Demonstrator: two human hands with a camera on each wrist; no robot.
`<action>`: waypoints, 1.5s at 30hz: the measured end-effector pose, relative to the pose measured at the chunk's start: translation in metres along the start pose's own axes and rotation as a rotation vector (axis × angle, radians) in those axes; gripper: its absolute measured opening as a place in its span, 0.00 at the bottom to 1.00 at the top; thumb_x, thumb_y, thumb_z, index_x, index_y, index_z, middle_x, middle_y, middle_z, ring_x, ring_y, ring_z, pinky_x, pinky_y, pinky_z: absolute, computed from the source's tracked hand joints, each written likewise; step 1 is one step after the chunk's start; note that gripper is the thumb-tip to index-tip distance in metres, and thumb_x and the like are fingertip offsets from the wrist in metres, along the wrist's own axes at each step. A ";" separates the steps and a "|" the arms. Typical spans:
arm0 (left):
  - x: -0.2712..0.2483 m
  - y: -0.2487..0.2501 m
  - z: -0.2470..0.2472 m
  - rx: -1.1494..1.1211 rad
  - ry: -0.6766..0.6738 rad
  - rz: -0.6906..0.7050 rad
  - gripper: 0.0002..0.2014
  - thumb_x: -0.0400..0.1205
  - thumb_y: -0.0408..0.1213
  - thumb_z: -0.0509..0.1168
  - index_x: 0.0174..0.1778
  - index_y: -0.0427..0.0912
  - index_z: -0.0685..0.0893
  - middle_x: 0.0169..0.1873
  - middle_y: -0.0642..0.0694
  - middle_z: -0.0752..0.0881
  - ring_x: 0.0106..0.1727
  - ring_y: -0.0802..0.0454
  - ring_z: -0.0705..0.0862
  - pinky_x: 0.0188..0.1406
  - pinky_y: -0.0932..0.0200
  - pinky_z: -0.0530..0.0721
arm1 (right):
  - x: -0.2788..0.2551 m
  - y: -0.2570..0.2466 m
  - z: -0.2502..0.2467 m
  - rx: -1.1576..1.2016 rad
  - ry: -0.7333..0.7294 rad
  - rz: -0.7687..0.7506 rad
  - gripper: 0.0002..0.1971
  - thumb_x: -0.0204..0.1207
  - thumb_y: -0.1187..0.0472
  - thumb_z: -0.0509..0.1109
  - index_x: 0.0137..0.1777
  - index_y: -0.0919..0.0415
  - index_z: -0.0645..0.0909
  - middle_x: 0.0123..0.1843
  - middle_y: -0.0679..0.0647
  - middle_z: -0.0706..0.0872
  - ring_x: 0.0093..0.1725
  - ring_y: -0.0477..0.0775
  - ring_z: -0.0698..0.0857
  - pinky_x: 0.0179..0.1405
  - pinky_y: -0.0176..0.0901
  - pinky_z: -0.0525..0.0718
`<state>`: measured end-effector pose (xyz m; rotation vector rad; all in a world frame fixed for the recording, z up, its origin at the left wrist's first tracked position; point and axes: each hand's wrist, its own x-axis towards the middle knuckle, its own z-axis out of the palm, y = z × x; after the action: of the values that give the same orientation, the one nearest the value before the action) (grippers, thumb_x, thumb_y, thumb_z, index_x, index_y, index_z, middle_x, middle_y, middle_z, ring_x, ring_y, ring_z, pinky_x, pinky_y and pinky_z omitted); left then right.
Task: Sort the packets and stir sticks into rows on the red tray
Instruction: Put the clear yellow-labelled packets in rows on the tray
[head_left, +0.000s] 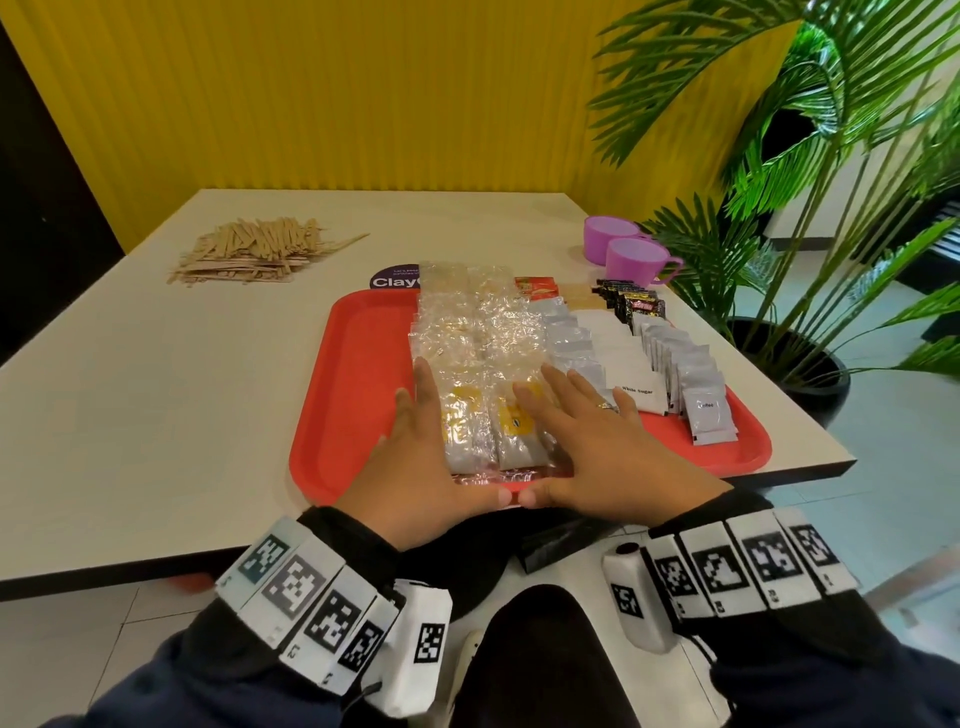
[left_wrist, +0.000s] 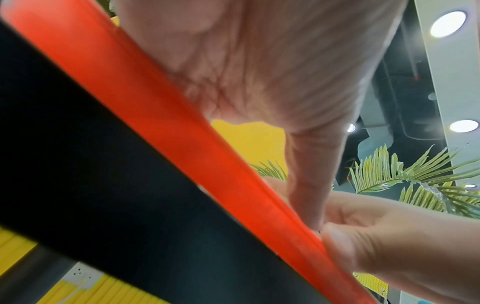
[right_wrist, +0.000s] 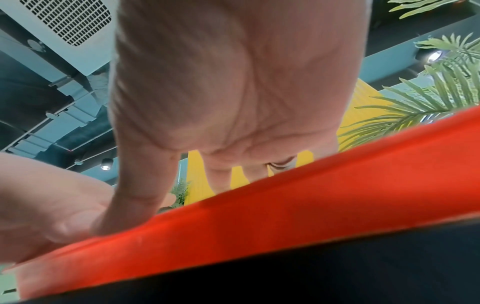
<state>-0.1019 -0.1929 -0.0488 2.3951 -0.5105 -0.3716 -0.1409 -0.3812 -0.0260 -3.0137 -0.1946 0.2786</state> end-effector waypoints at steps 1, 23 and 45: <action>0.000 0.001 0.000 0.015 -0.009 0.003 0.64 0.67 0.60 0.73 0.59 0.61 0.12 0.81 0.44 0.32 0.82 0.48 0.37 0.81 0.42 0.51 | -0.001 0.001 0.001 -0.013 -0.013 -0.002 0.51 0.70 0.33 0.66 0.80 0.41 0.32 0.82 0.50 0.29 0.81 0.53 0.32 0.76 0.63 0.33; 0.029 -0.026 -0.037 -0.051 -0.069 -0.114 0.68 0.66 0.55 0.76 0.75 0.48 0.20 0.82 0.44 0.36 0.83 0.50 0.42 0.82 0.48 0.53 | 0.051 -0.024 -0.016 -0.043 -0.095 -0.037 0.53 0.68 0.40 0.73 0.82 0.43 0.37 0.83 0.52 0.33 0.83 0.54 0.37 0.76 0.67 0.35; 0.052 -0.005 -0.075 0.012 -0.144 -0.340 0.64 0.72 0.42 0.76 0.76 0.46 0.21 0.74 0.40 0.72 0.64 0.44 0.79 0.57 0.57 0.77 | 0.091 -0.032 -0.043 -0.168 -0.144 -0.007 0.57 0.64 0.46 0.79 0.82 0.48 0.40 0.84 0.55 0.40 0.83 0.57 0.43 0.77 0.67 0.43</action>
<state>-0.0258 -0.1724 -0.0028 2.4790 -0.1644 -0.6944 -0.0473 -0.3417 0.0040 -3.1589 -0.2532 0.5036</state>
